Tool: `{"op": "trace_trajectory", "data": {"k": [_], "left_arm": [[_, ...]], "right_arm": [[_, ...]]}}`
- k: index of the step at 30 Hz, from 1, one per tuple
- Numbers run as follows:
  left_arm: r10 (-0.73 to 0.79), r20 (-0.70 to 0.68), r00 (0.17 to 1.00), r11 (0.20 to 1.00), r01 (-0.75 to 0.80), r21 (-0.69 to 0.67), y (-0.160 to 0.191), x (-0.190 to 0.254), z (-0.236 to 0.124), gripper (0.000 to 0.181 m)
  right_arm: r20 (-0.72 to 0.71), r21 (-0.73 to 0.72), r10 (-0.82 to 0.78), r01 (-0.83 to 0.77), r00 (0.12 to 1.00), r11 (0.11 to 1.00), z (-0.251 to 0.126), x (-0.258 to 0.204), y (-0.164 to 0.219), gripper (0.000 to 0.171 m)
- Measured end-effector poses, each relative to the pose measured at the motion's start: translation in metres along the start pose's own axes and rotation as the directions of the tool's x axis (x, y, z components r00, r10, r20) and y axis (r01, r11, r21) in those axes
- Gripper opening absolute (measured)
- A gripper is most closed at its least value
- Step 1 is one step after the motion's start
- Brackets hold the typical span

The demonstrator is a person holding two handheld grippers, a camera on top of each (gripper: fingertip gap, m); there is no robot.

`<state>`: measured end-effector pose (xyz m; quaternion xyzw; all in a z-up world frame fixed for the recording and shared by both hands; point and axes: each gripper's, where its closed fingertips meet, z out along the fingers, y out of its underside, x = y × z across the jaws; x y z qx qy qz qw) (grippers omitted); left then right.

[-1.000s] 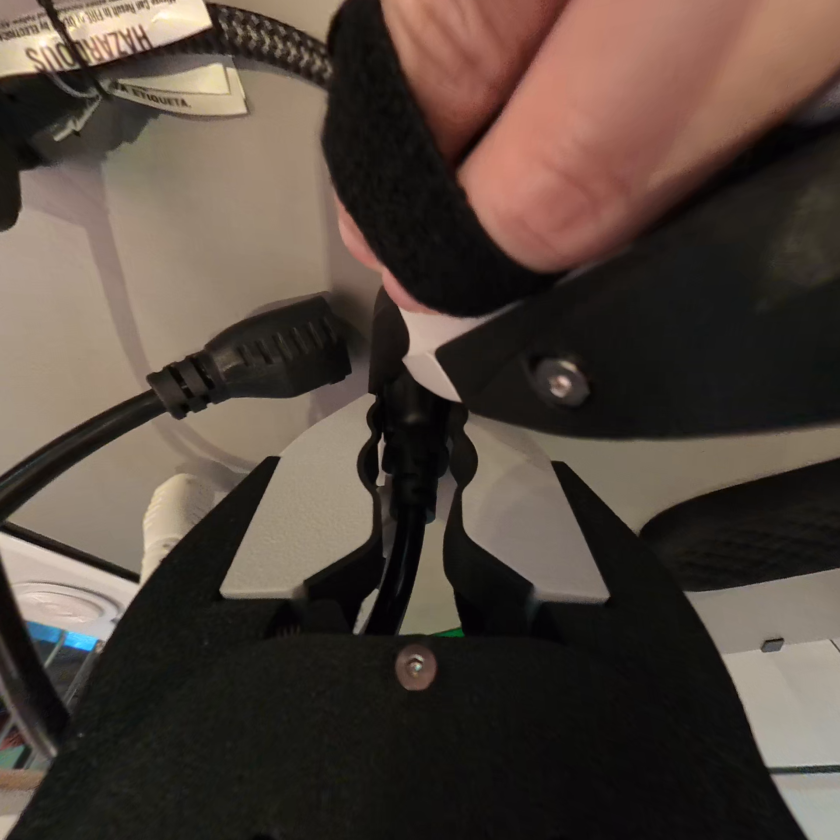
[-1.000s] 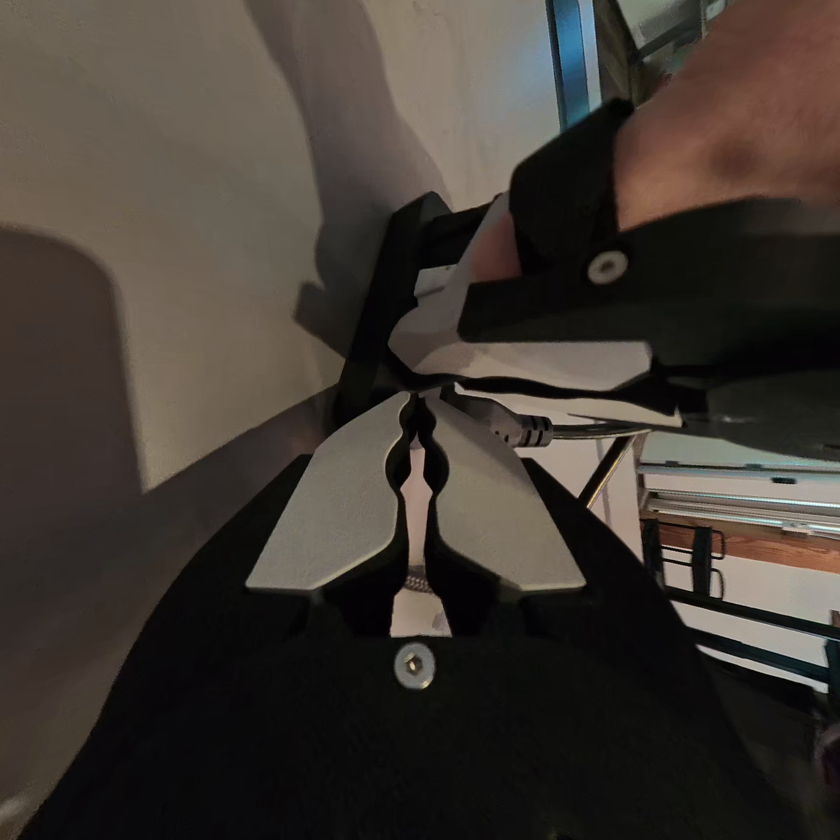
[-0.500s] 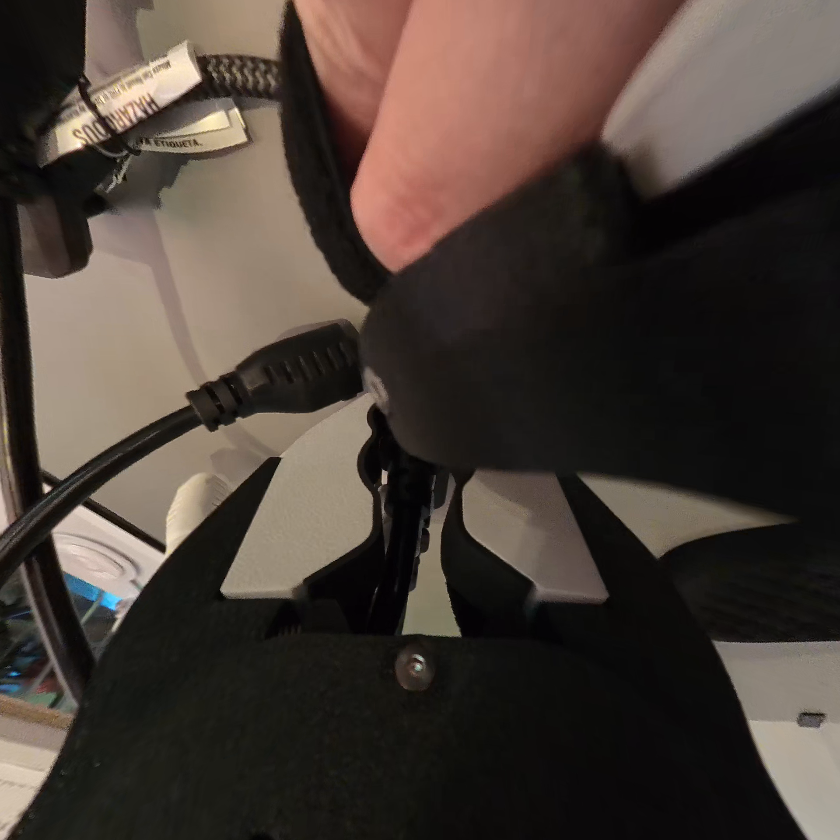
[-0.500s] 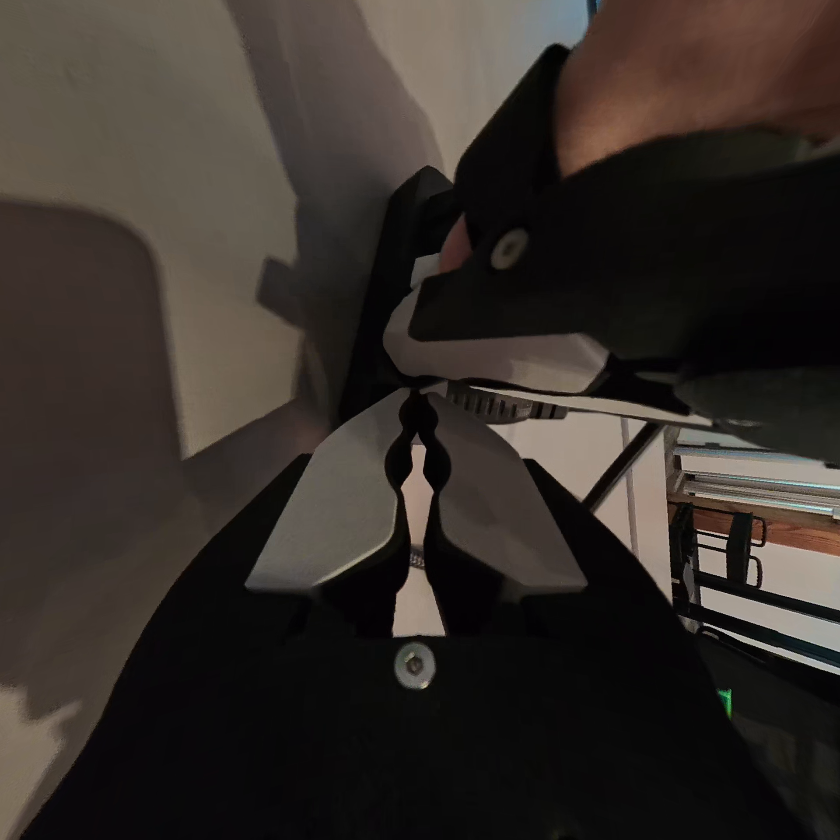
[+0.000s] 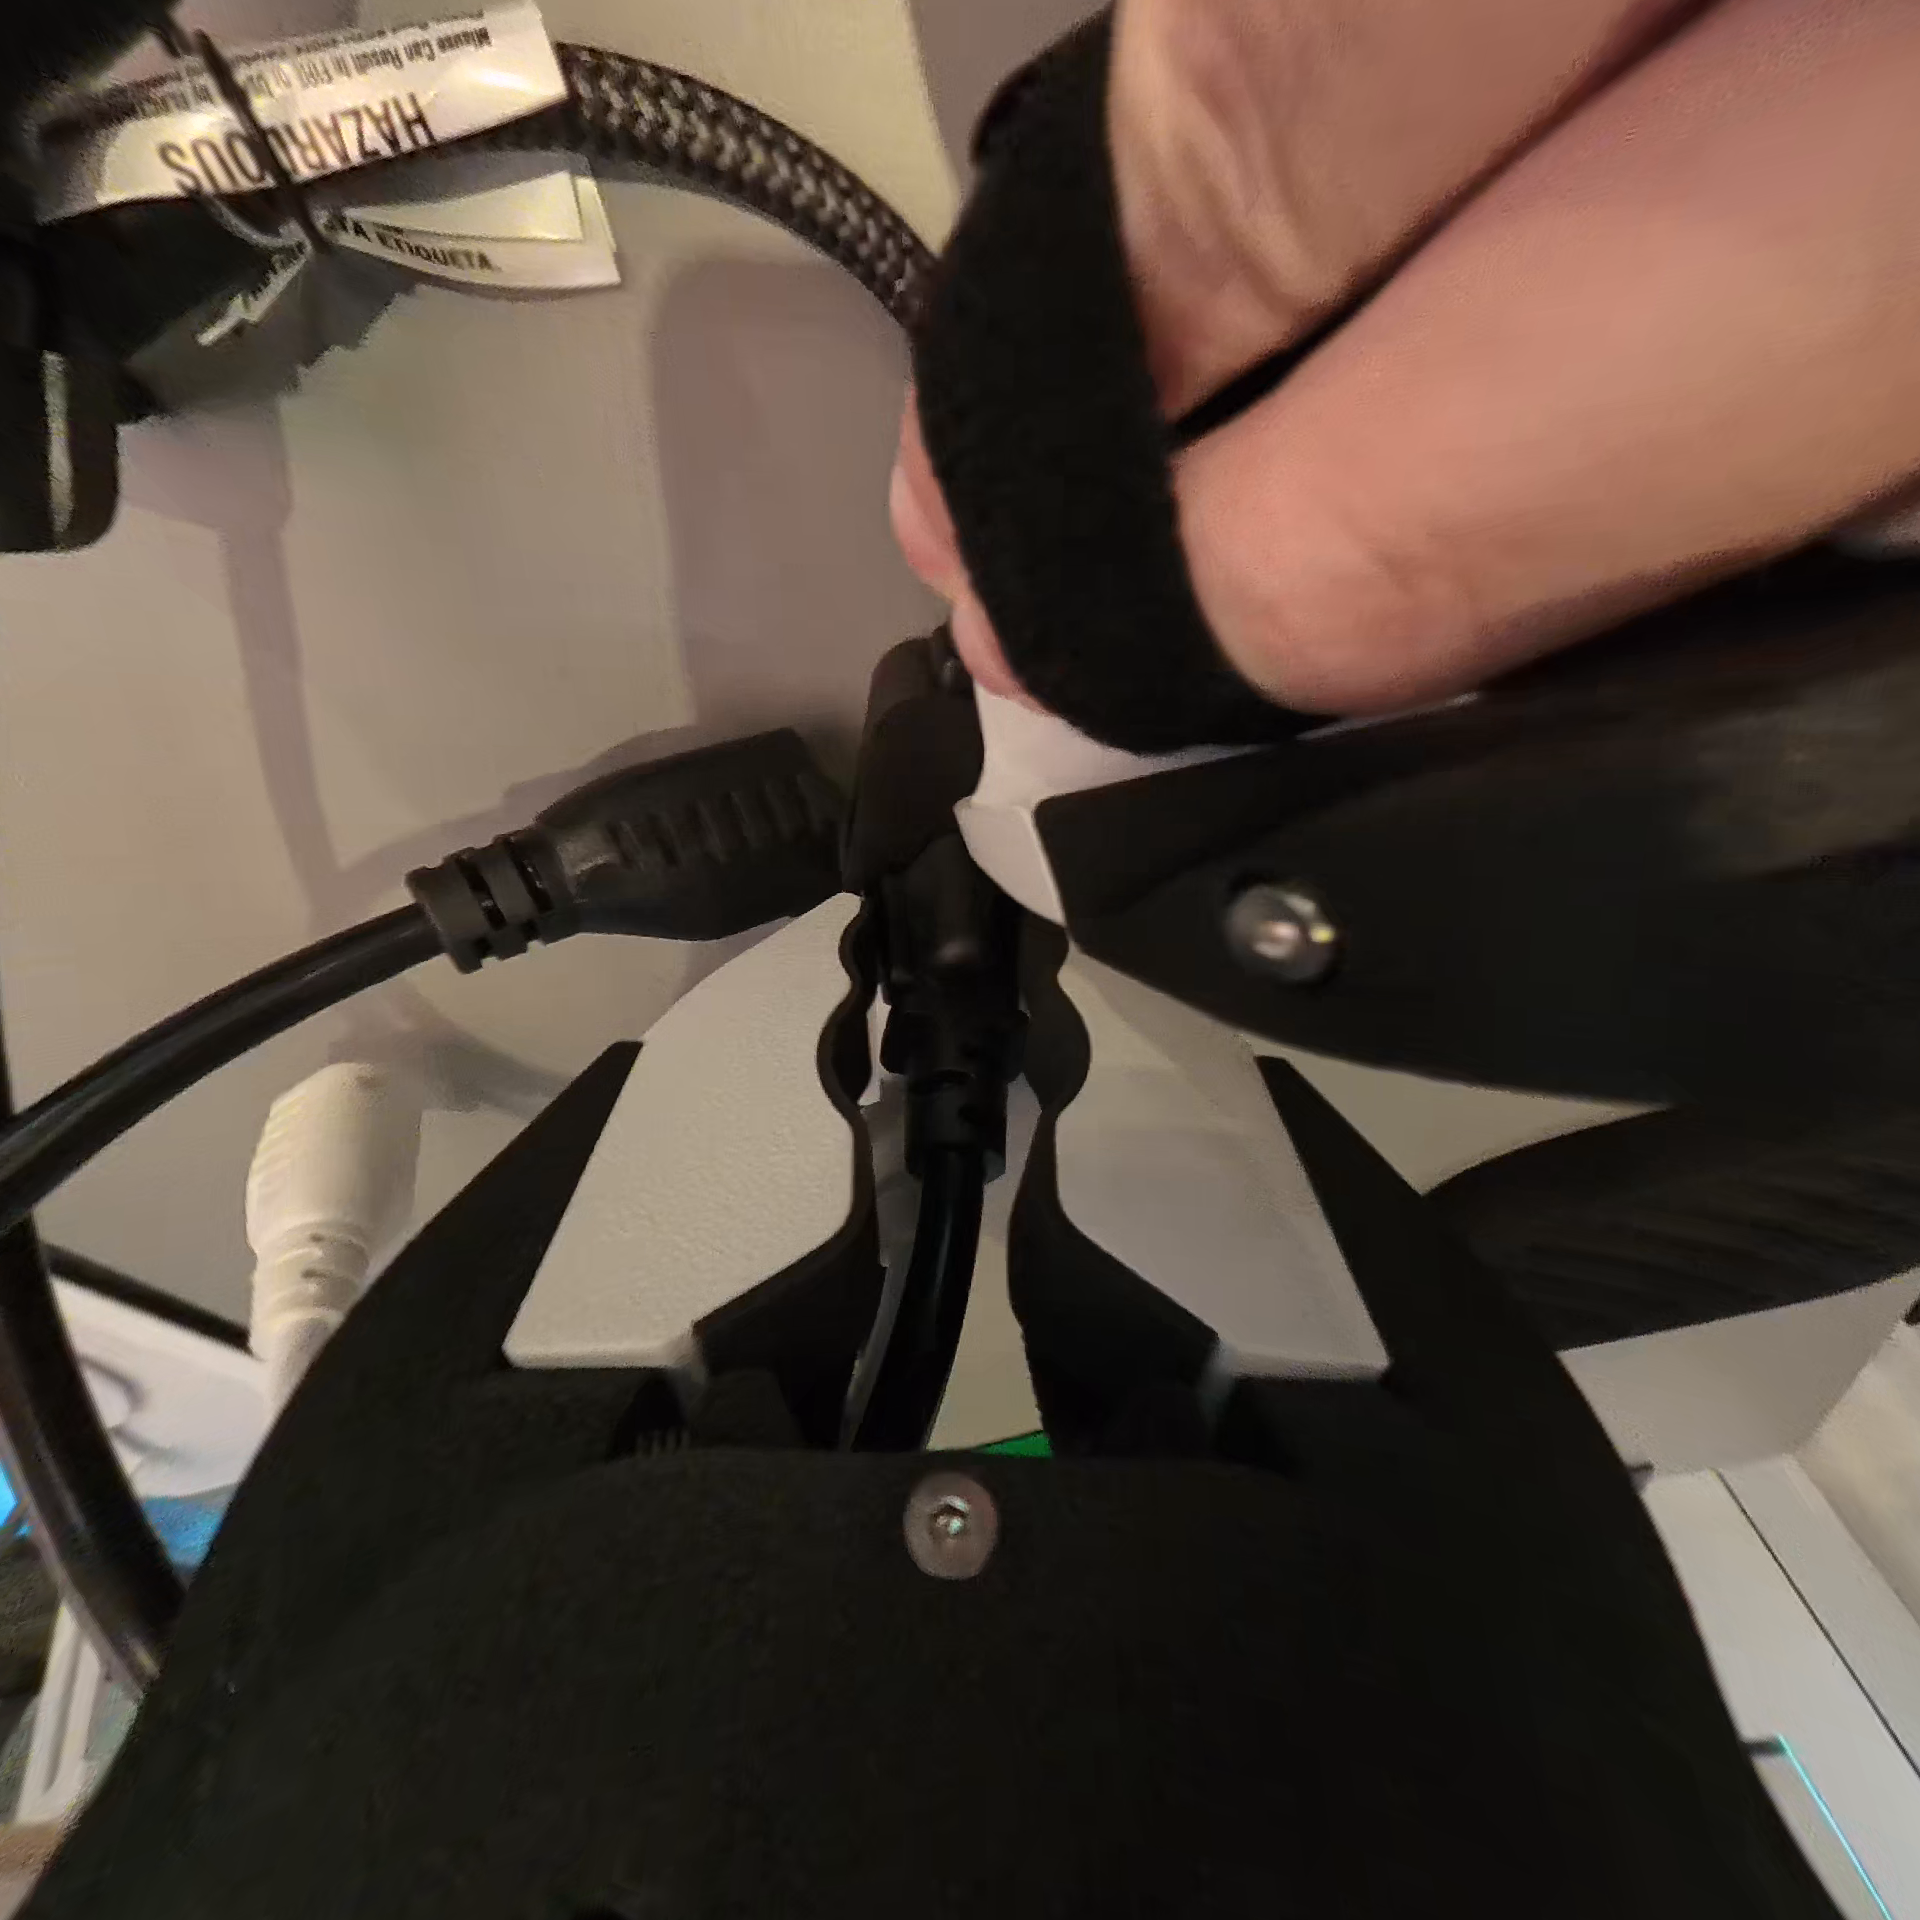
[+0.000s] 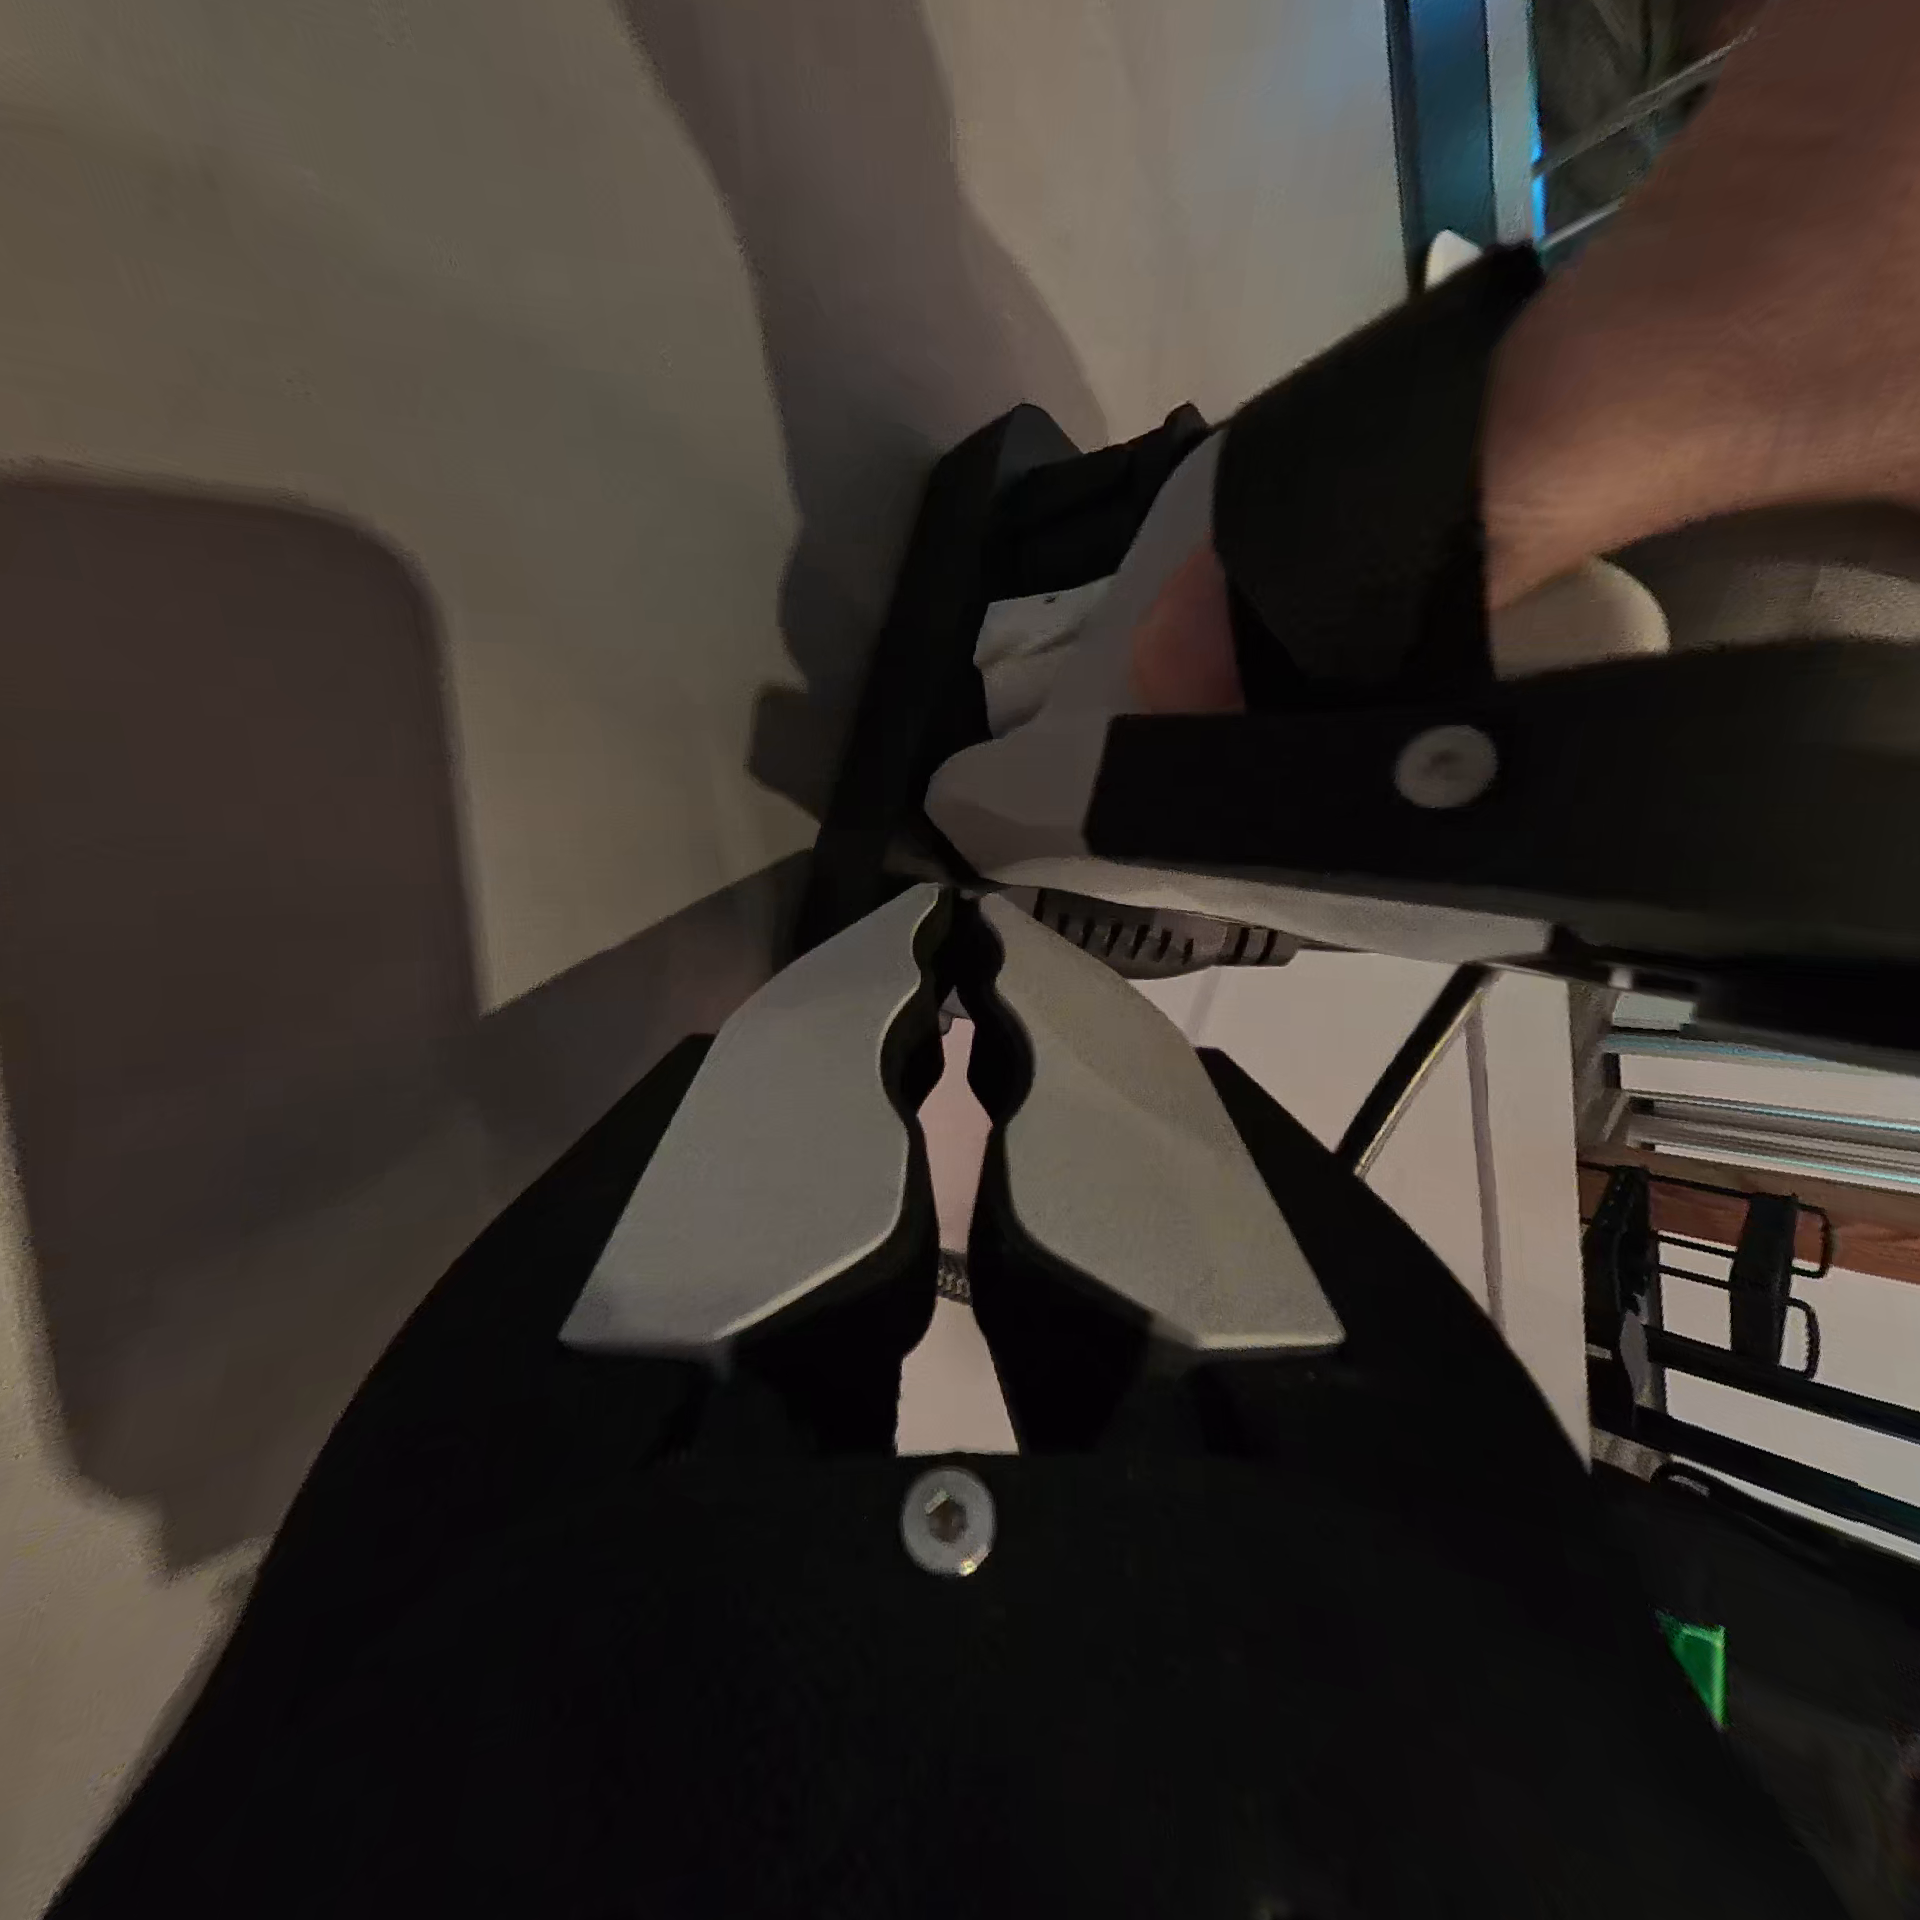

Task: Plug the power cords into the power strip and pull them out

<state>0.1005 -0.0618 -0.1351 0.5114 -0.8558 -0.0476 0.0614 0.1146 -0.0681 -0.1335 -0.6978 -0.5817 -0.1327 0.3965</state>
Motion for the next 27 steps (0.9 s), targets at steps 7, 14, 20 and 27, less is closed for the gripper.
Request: {"op": "trace_trajectory", "data": {"k": [7,14,20,27], "left_arm": [[0.044,0.048,0.998,0.999,-0.044,0.009,-0.0003,0.0001,0.0018,0.026],[0.047,0.036,0.998,0.998,-0.048,0.042,-0.0014,0.0001,0.0029,0.026],[0.040,-0.004,0.999,0.998,-0.040,0.038,-0.0018,0.0008,0.0025,0.028],[0.106,0.073,0.992,0.993,-0.110,0.048,-0.0005,0.0013,0.0033,0.026]], "right_arm": [[0.000,0.146,0.139,-0.138,0.990,0.980,-0.0031,0.0005,0.0016,0.001],[0.097,0.238,0.263,-0.279,0.960,0.930,-0.0008,0.0037,0.0009,0.002],[0.236,0.260,0.361,-0.416,0.902,0.871,0.0000,0.0039,0.0007,0.003],[0.138,0.304,0.293,-0.322,0.946,0.897,0.0018,0.0012,-0.0069,0.003]]}}
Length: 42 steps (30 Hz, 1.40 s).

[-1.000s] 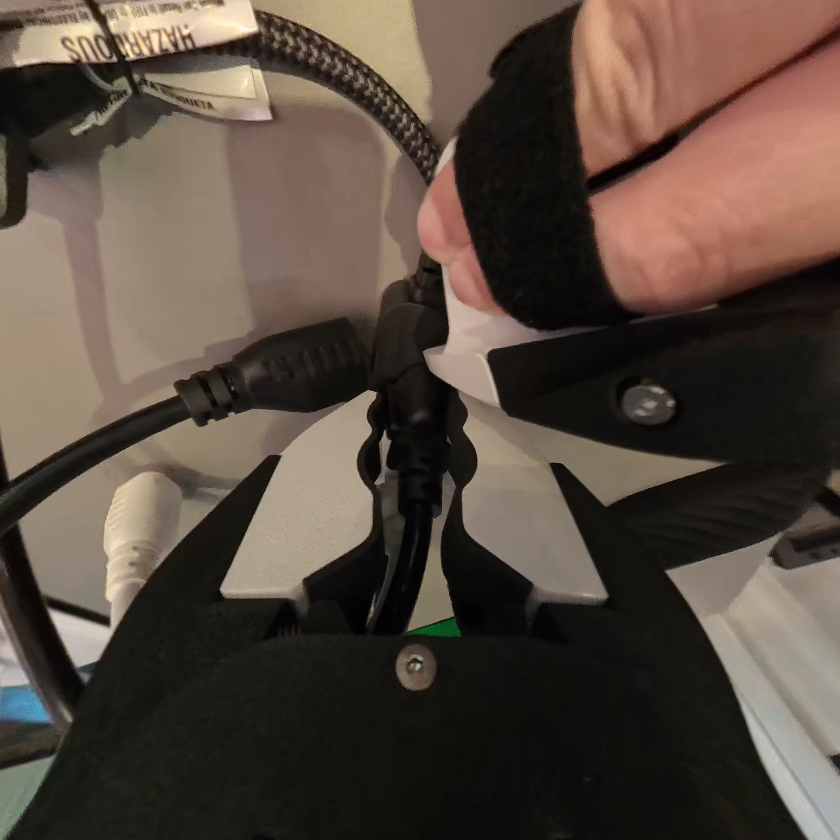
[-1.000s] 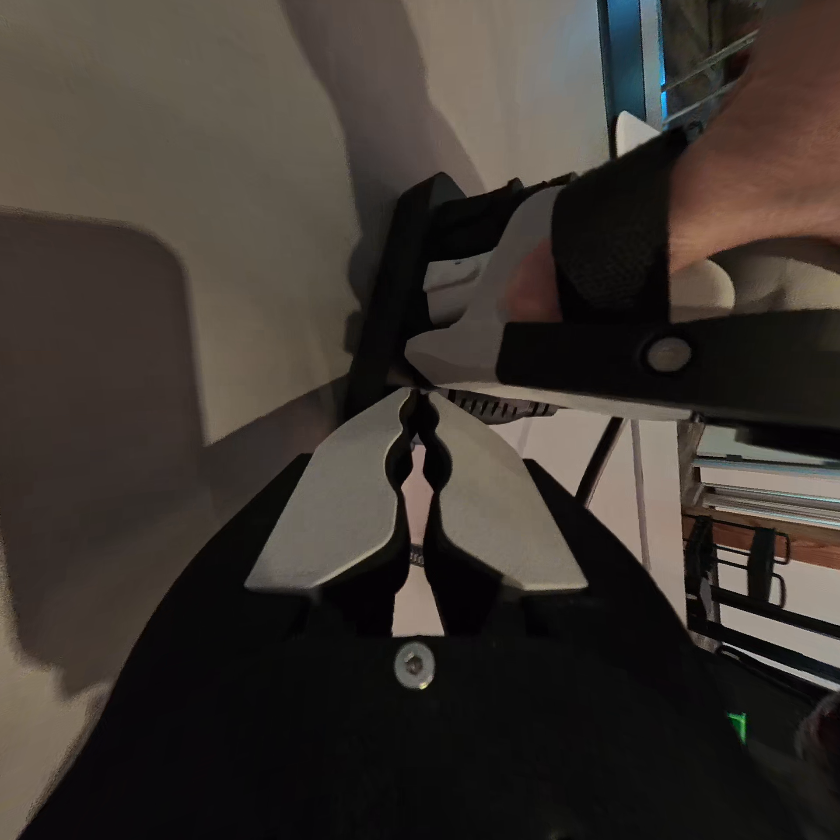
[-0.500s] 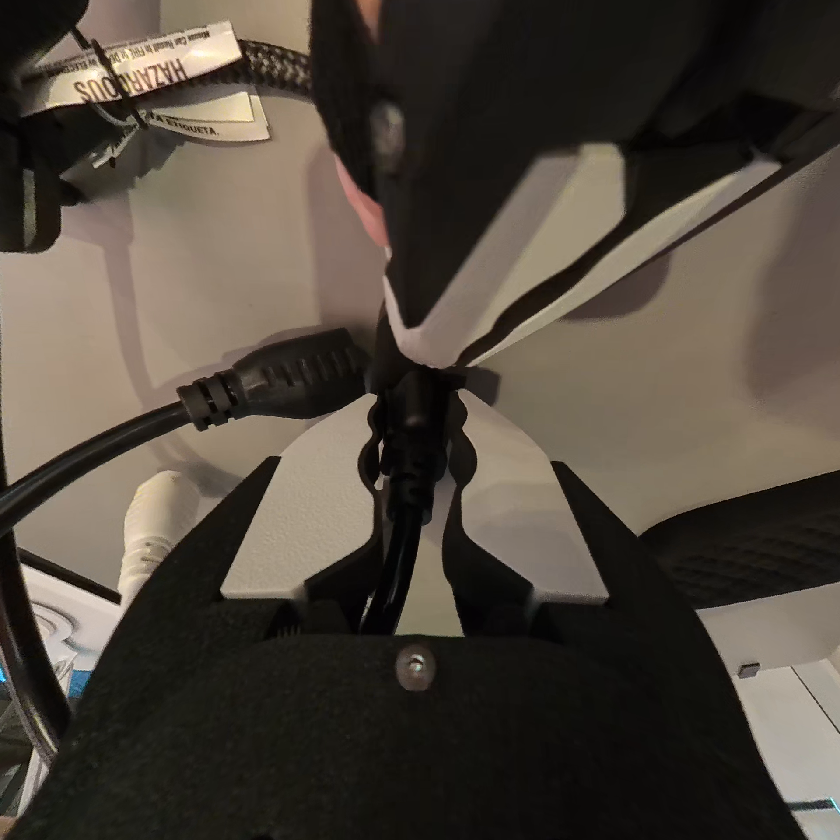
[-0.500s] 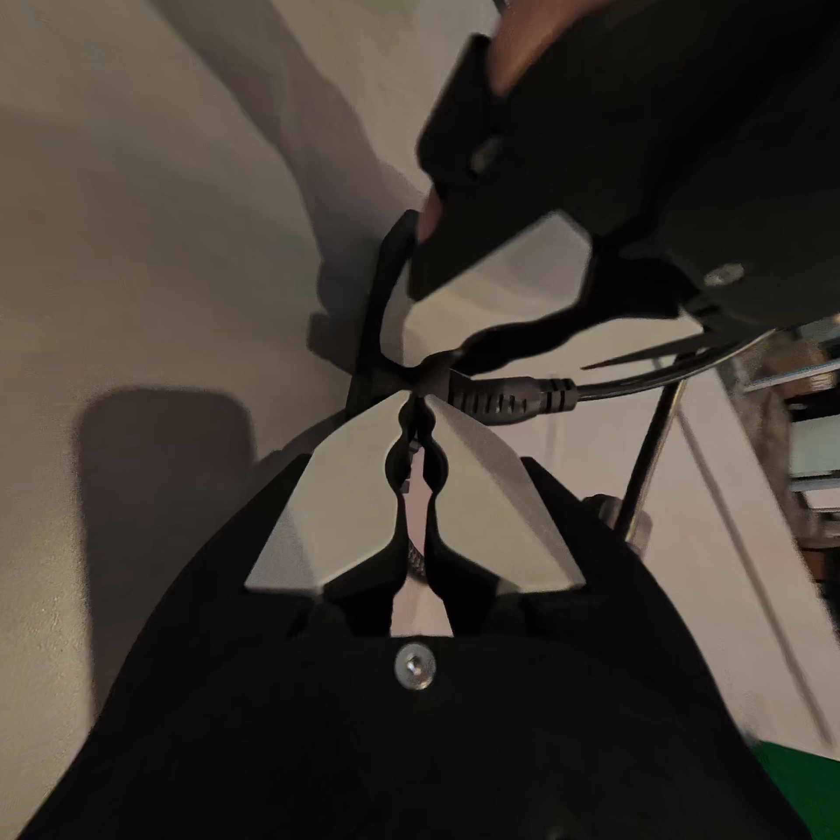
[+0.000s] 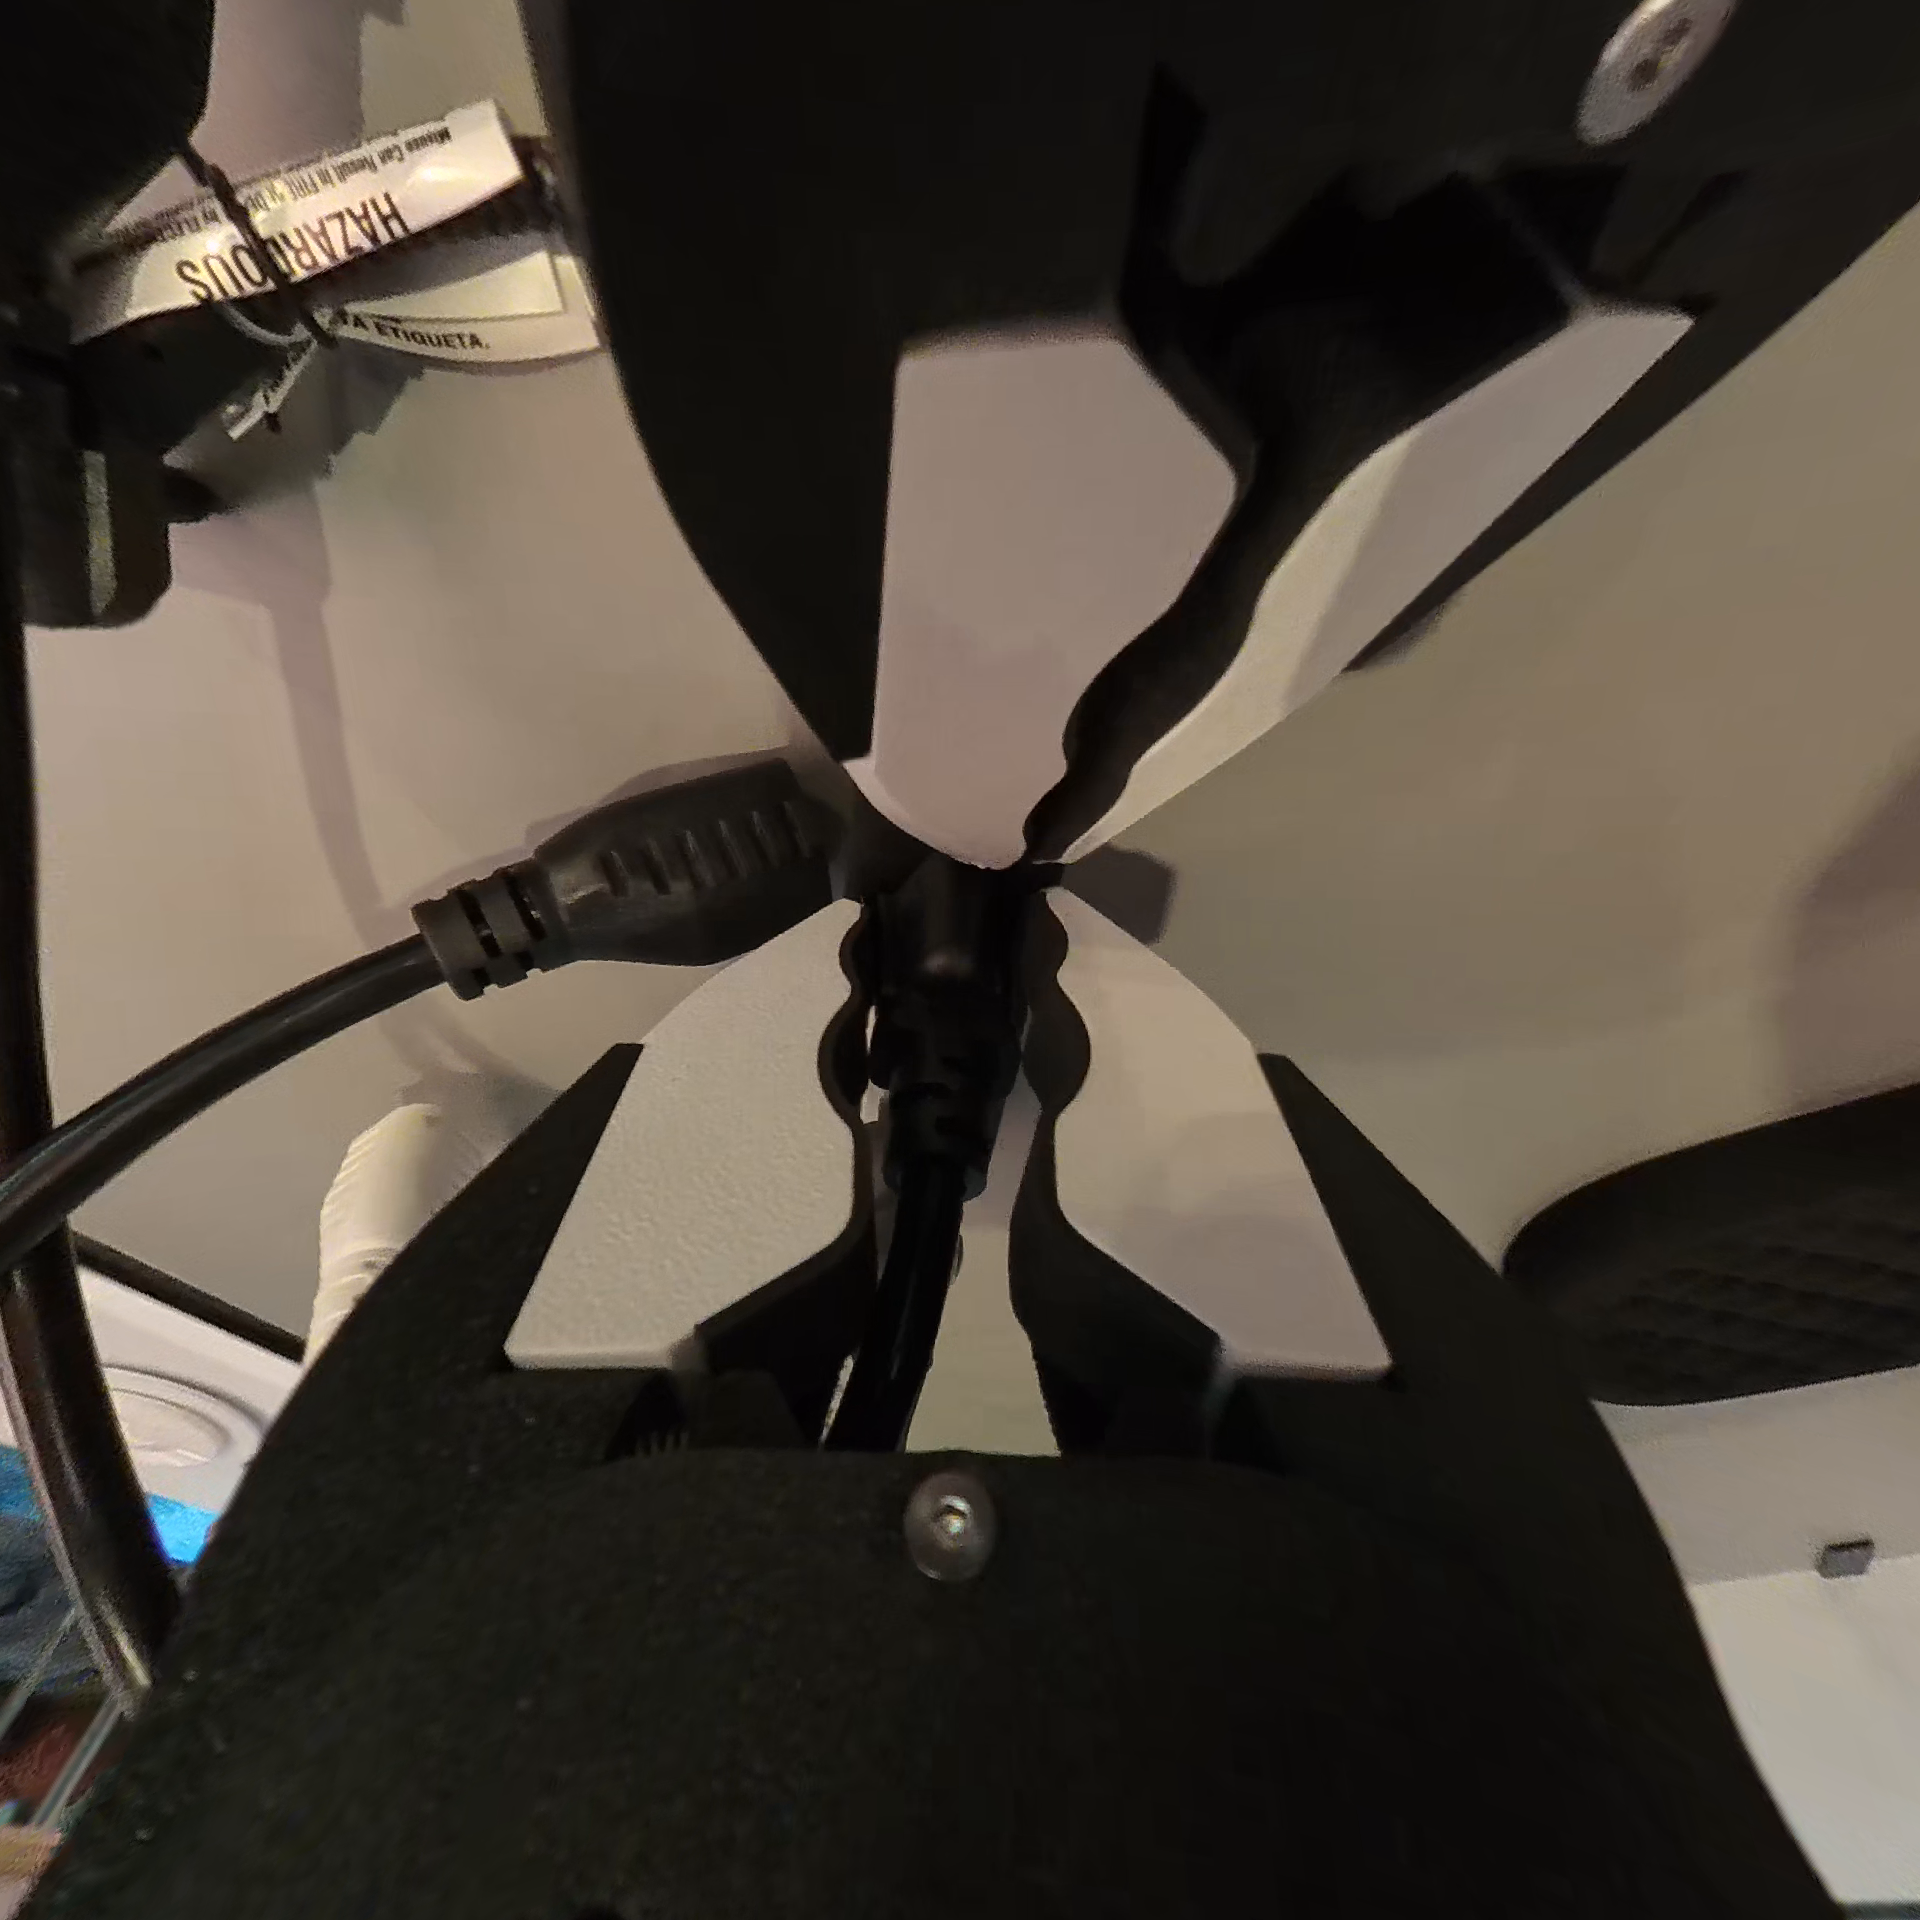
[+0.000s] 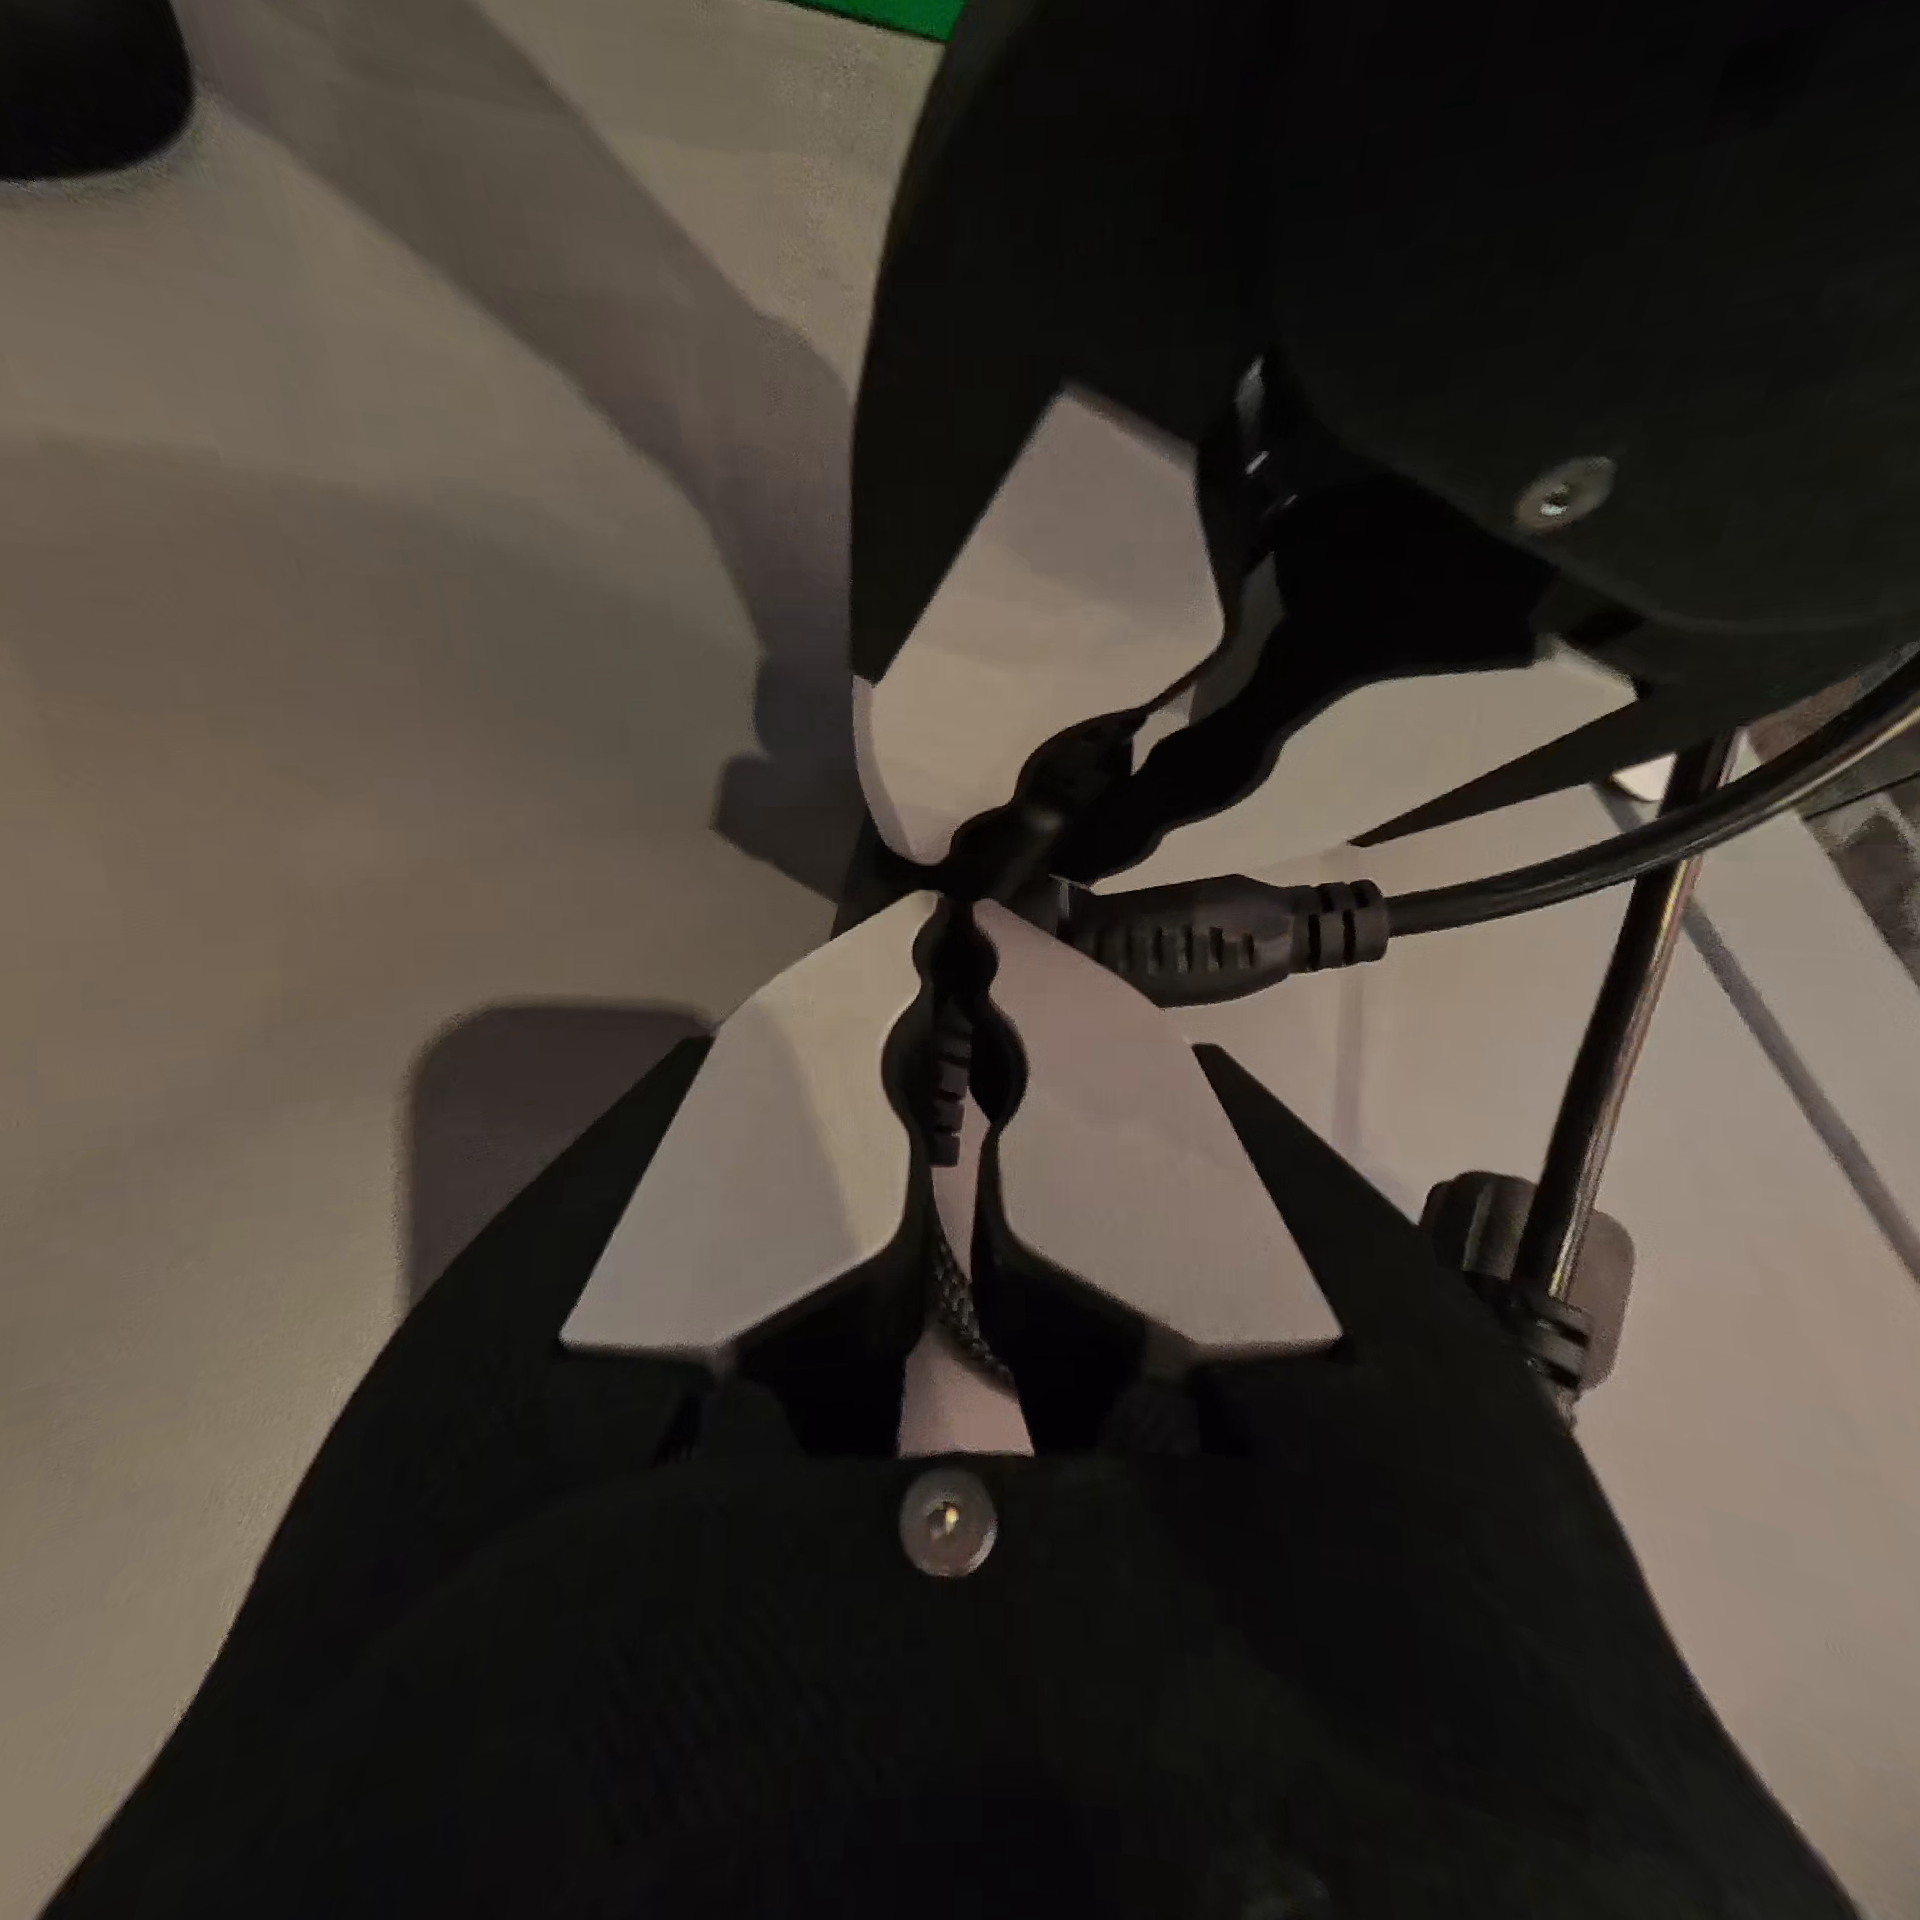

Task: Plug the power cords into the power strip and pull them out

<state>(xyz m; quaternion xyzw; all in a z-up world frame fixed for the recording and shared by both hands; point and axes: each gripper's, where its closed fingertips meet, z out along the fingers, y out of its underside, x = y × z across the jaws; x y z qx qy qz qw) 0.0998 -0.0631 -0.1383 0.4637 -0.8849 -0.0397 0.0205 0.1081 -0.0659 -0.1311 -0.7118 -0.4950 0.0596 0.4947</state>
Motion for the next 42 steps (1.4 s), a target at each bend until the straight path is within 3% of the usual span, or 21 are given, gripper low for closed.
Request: {"op": "trace_trajectory", "data": {"k": [3,13,17,19,23,32,37,42], "left_arm": [[-0.023,-0.006,1.000,1.000,0.023,0.010,0.000,-0.001,0.000,0.027],[-0.015,-0.018,1.000,0.999,0.016,0.034,0.000,-0.001,-0.001,0.026],[-0.023,-0.047,0.999,0.999,0.025,0.029,0.000,-0.001,-0.002,0.026],[-0.035,-0.070,0.997,0.999,0.037,0.019,0.001,-0.002,-0.002,0.026],[-0.047,-0.076,0.996,0.999,0.048,0.009,0.001,-0.003,-0.002,0.026],[-0.059,-0.069,0.996,0.998,0.059,0.001,0.001,-0.003,-0.002,0.026],[-0.052,-0.060,0.997,0.999,0.053,0.008,0.000,-0.004,-0.002,0.026],[-0.047,-0.031,0.998,0.999,0.048,0.016,0.000,-0.003,-0.001,0.025]], "right_arm": [[0.037,0.016,0.077,-0.077,0.996,0.997,0.000,0.002,0.001,0.003],[0.022,0.011,0.065,-0.065,0.998,0.998,0.000,0.002,0.002,0.004],[-0.019,0.018,-0.005,0.005,1.000,1.000,0.000,0.003,0.001,0.004],[-0.087,0.003,-0.143,0.143,0.986,0.990,-0.003,0.005,0.000,0.002],[-0.228,-0.146,-0.499,0.477,0.836,0.866,-0.009,0.014,0.004,0.002],[-0.225,-0.321,-0.767,0.697,0.601,0.641,-0.008,0.018,0.001,0.002],[-0.113,-0.391,-0.821,0.735,0.560,0.554,-0.006,0.017,0.003,0.001],[-0.018,-0.425,-0.815,0.734,0.579,0.530,-0.004,0.015,0.005,0.001]]}}
